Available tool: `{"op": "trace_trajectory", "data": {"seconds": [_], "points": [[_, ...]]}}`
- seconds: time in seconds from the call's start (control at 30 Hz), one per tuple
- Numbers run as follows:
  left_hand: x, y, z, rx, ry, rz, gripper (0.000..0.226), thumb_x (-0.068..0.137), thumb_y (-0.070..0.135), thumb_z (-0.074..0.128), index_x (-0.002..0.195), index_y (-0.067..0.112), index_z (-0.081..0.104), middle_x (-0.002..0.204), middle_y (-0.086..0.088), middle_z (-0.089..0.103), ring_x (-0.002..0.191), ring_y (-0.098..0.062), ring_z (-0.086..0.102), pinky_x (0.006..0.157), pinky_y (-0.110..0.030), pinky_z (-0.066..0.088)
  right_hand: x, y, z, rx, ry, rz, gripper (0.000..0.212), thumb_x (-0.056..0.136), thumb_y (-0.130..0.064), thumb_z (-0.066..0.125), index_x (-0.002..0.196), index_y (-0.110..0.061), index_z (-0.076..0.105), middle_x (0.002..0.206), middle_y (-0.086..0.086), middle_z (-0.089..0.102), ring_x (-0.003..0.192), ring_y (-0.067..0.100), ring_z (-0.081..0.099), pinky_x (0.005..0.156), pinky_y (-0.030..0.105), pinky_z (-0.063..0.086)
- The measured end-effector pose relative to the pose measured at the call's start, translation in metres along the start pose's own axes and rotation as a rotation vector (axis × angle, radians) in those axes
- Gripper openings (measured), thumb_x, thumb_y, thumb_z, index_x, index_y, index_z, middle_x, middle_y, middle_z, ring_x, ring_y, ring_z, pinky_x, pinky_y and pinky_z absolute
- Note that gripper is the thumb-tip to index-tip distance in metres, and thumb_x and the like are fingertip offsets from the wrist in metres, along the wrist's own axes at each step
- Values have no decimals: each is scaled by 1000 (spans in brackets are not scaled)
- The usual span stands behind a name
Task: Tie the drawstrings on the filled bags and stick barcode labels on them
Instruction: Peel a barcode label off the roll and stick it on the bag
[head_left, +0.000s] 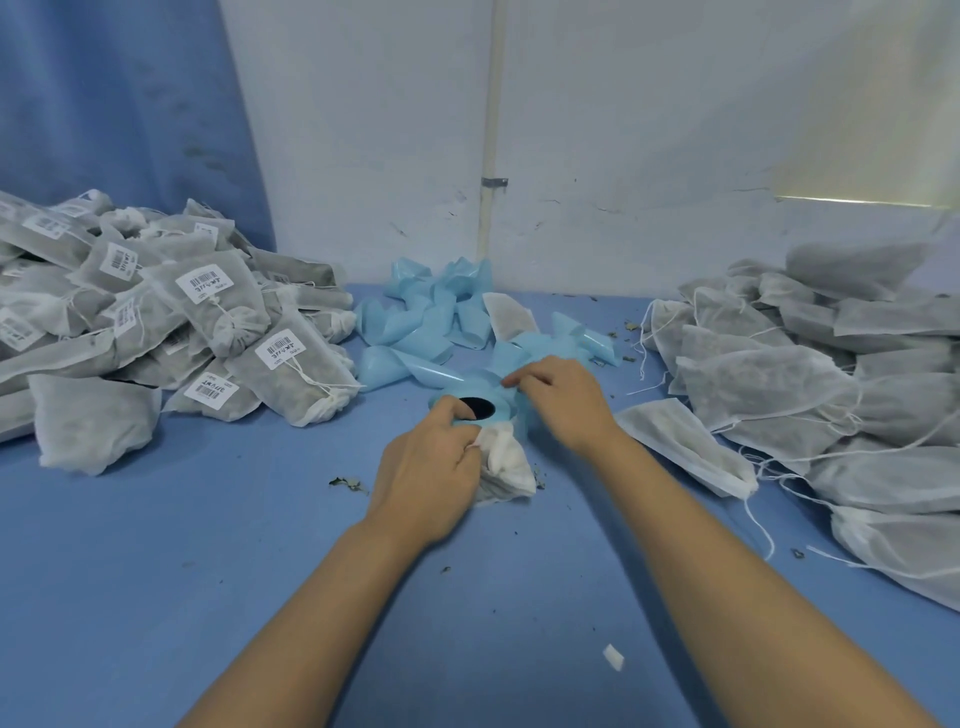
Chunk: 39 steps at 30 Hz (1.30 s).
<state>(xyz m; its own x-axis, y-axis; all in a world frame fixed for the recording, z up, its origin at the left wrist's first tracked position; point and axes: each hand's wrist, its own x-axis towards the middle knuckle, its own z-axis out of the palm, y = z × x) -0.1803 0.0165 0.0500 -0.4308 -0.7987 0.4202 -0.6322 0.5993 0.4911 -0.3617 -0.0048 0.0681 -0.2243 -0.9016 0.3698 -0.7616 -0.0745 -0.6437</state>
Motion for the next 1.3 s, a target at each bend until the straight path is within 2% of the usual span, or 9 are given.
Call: {"op": "trace_trajectory", "data": {"seconds": [0.1, 0.2, 0.33, 0.43, 0.63, 0.83, 1.03, 1.2, 1.3], "points": [[1, 4, 1, -21, -23, -39, 23, 94, 13, 41, 79, 12, 58, 128, 8, 48, 83, -19, 50, 62, -27, 23, -3, 3, 5, -153, -117, 102, 46, 100, -24, 35, 146, -24, 37, 153, 2, 35, 144, 19, 21, 118, 43, 10], [1, 6, 1, 8, -61, -45, 25, 96, 15, 40, 90, 9, 63, 129, 9, 47, 90, -19, 52, 65, -27, 27, -8, -1, 4, -28, -97, 160, 52, 102, -33, 31, 152, -34, 15, 159, -3, 19, 147, 17, 7, 118, 47, 1], [0, 11, -1, 35, -119, -39, 27, 95, 16, 38, 99, 12, 65, 130, 12, 47, 99, -15, 52, 72, -27, 33, -28, -10, -5, 183, 192, 97, 47, 96, -11, 42, 142, -19, 43, 142, 0, 48, 133, 19, 39, 112, 35, 27], [-3, 14, -2, 44, -107, -18, 30, 96, 18, 37, 103, 15, 66, 137, 17, 42, 106, -13, 53, 79, -30, 40, -48, -16, -8, 153, 264, 47, 45, 87, 0, 46, 125, -21, 59, 108, -4, 61, 105, 21, 54, 89, 32, 44], [-11, 11, 0, 34, -68, 100, 38, 93, 21, 36, 118, 30, 63, 140, 23, 43, 114, -9, 52, 75, -23, 35, -77, -22, -6, -160, 400, -156, 41, 79, 3, 59, 117, -12, 66, 118, 10, 56, 109, 30, 48, 94, 43, 40], [-14, 8, 2, -32, -34, 142, 56, 81, 24, 27, 125, 28, 61, 136, 22, 49, 117, -3, 48, 81, -18, 36, -87, -19, -1, -421, 200, -78, 35, 88, -19, 57, 122, -27, 62, 133, 1, 45, 124, 23, 32, 94, 32, 18], [-17, 7, -1, -133, -32, 178, 52, 80, 22, 31, 120, 28, 64, 126, 27, 49, 108, 1, 48, 81, -21, 40, -85, -17, -8, -367, 425, -94, 11, 75, -3, 66, 78, -14, 67, 111, 11, 58, 101, 36, 51, 80, 37, 27], [-20, 11, 0, -358, -34, 152, 48, 77, 15, 34, 110, 22, 68, 112, 29, 53, 103, 1, 52, 88, -21, 42, -86, -12, -14, -222, 514, -65, 14, 83, -3, 63, 90, -12, 70, 109, 10, 52, 97, 28, 49, 81, 38, 38], [-20, 16, 2, -547, -49, 87, 43, 74, 10, 36, 99, 23, 68, 110, 20, 58, 102, 1, 54, 92, -19, 42, -91, -21, -11, 189, 407, -32, 28, 91, -5, 56, 114, -20, 59, 100, -3, 50, 85, 1, 52, 75, 17, 44]]}}
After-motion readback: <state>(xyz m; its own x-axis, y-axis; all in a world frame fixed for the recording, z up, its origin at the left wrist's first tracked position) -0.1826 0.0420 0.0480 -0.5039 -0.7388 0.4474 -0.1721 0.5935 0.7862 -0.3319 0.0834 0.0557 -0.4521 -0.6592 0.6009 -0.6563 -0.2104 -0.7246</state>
